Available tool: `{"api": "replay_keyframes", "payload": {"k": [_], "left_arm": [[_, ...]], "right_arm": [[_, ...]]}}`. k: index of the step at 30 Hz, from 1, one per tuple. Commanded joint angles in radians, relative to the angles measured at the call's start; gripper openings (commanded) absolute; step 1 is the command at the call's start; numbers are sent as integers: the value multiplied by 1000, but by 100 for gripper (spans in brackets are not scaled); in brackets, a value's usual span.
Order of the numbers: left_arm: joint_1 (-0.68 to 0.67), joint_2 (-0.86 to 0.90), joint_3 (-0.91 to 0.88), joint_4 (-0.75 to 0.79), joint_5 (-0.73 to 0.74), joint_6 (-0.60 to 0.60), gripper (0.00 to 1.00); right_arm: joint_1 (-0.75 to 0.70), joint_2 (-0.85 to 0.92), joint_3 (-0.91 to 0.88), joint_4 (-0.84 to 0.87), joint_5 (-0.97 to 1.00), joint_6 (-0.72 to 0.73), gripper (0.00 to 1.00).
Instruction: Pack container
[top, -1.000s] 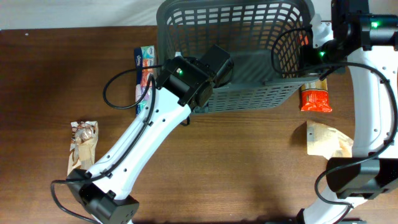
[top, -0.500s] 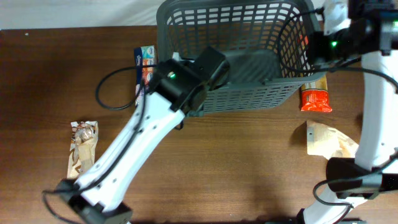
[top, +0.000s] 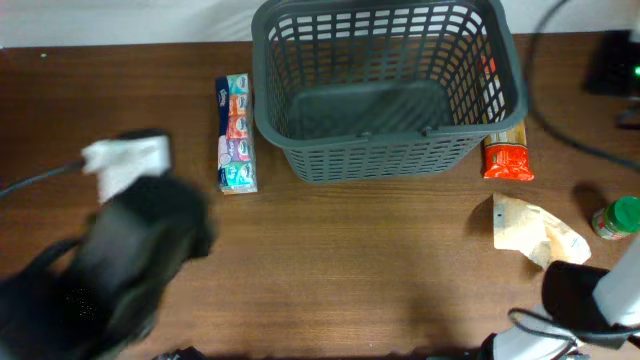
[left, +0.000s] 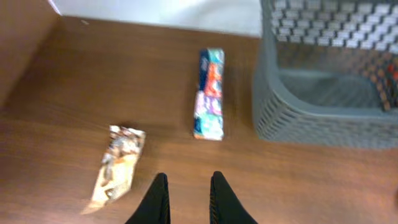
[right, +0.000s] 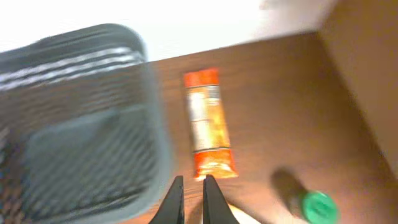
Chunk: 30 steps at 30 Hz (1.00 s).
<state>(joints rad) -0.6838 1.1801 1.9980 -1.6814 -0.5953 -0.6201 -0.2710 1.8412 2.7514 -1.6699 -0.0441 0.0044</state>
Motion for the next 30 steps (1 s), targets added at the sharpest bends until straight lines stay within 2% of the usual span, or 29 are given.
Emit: {"api": "replay_keyframes", "payload": {"k": [1, 2, 3, 4, 5, 6, 7, 8, 9, 10, 26, 27, 28, 30], "left_arm": [[4, -90, 0, -6, -94, 11, 13], [4, -110, 0, -6, -94, 11, 24], [4, -129, 0, -6, -94, 11, 32], [4, -146, 0, -6, -94, 11, 38], [4, -161, 0, -6, -94, 11, 45], [4, -174, 0, -6, -94, 11, 58], [4, -185, 0, -6, -94, 11, 77], [4, -194, 0, -6, -94, 11, 94], [4, -200, 0, -6, -94, 12, 100], [4, -203, 0, -6, -94, 12, 100], [4, -201, -4, -6, -109, 24, 100], [4, -201, -4, -6, -109, 24, 100], [4, -201, -4, -6, -109, 24, 100], [4, -201, -4, -6, -109, 24, 100]], "right_arm": [[-120, 44, -6, 15, 19, 68, 4], [-149, 58, -6, 21, 3, 68, 4], [-170, 69, -6, 21, -15, 68, 9], [-191, 84, -6, 21, -43, 68, 18], [-206, 100, -6, 20, -68, 68, 35], [-214, 114, -6, 20, -85, 68, 50], [-220, 133, -6, 20, -97, 67, 67], [-220, 148, -6, 20, -103, 67, 77], [-220, 166, -6, 20, -103, 67, 91], [-218, 196, -6, 20, -103, 67, 99], [-197, 502, -6, 18, -196, 51, 100], [-193, 510, -6, 17, -196, 51, 91], [-192, 520, -6, 17, -196, 52, 66], [-184, 534, -6, 19, -196, 53, 31]]}}
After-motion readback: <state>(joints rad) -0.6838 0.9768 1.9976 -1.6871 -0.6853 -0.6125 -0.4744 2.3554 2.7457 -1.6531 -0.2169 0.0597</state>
